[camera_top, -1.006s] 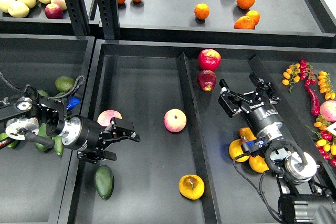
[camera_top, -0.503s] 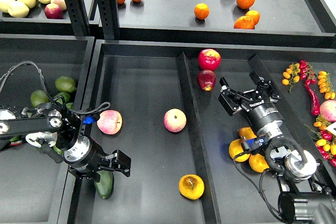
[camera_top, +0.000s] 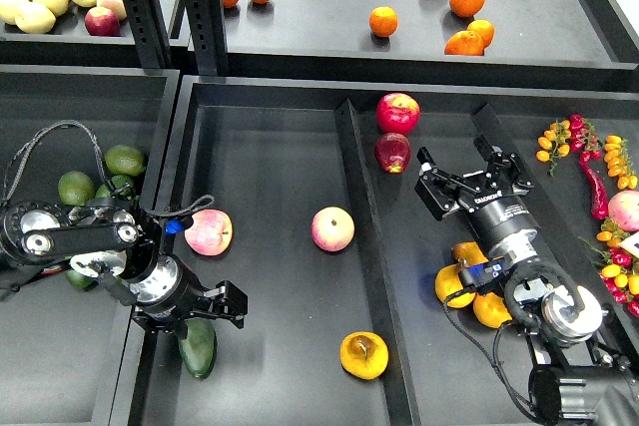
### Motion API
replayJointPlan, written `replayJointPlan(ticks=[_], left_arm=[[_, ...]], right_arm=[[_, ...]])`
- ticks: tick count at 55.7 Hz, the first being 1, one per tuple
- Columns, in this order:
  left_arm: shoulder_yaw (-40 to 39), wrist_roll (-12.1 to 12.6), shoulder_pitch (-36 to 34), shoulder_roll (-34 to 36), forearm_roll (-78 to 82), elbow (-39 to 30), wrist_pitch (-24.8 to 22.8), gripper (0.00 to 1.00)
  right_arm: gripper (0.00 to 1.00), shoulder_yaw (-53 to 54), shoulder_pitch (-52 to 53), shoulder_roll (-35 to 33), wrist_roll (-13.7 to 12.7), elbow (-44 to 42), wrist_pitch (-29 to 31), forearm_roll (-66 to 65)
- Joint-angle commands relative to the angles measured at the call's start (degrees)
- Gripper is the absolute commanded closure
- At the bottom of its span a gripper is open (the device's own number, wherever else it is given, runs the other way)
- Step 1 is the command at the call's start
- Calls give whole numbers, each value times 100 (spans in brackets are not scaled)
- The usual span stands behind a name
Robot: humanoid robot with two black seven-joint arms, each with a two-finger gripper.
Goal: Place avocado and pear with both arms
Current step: 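Lower the left gripper onto the avocado and close it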
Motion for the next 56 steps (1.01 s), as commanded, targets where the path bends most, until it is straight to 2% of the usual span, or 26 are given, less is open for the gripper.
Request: replayJointPlan(ticks=[1, 31, 56], left_arm=[[119, 1, -11, -52, 4, 169, 0, 1], [128, 1, 138, -623, 40, 1021, 0, 1], [128, 1, 235, -702, 66, 1259, 0, 1]], right_arm=[[0, -3, 0, 0, 1, 6, -10, 0], [0, -3, 0, 0, -8, 6, -10, 0], [0, -3, -8, 0, -8, 15, -1, 0]])
